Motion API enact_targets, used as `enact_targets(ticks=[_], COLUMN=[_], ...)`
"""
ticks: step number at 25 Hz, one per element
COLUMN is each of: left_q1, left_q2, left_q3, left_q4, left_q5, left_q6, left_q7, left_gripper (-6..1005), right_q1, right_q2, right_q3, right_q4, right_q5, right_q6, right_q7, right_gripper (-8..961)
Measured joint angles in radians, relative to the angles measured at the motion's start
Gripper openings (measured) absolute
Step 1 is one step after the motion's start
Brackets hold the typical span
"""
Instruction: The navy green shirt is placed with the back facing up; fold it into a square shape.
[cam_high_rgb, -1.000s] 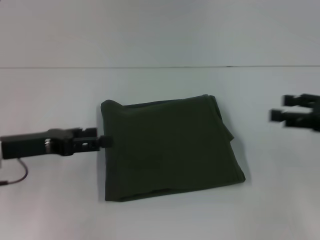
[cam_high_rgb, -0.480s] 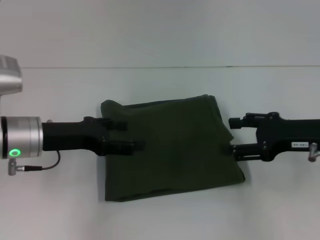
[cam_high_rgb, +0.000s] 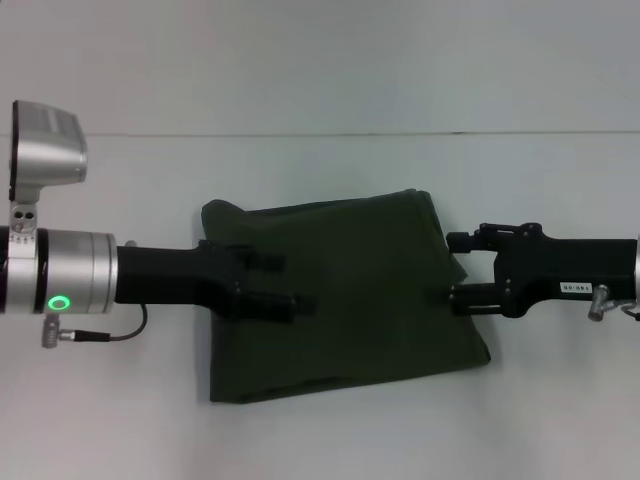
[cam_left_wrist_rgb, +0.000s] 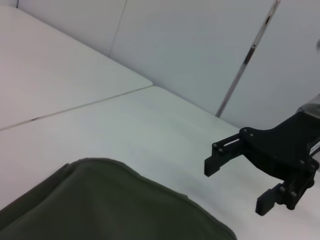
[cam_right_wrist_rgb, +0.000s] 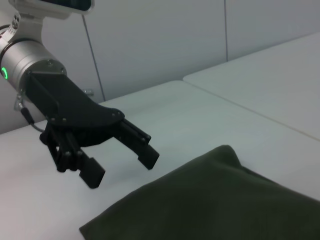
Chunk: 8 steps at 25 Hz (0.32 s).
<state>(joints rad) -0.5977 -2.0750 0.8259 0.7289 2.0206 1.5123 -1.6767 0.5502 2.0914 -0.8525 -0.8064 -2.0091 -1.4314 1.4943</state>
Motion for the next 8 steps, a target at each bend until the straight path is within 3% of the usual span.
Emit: enact_targets(ticks=[8], left_q1=[-0.006], left_q2=[-0.013], left_q3=[-0.007], left_q4=[0.018], left_q5=[0.001], left_q6=[-0.026], left_q7=[-0.041], left_gripper=[920], right_q1=[0.001], right_q2=[0.001], right_q3=[-0.010], right_q4=[0.001], right_q5=[0.017], right_q6=[-0.001], right_q7=[-0.012], right_gripper=[851])
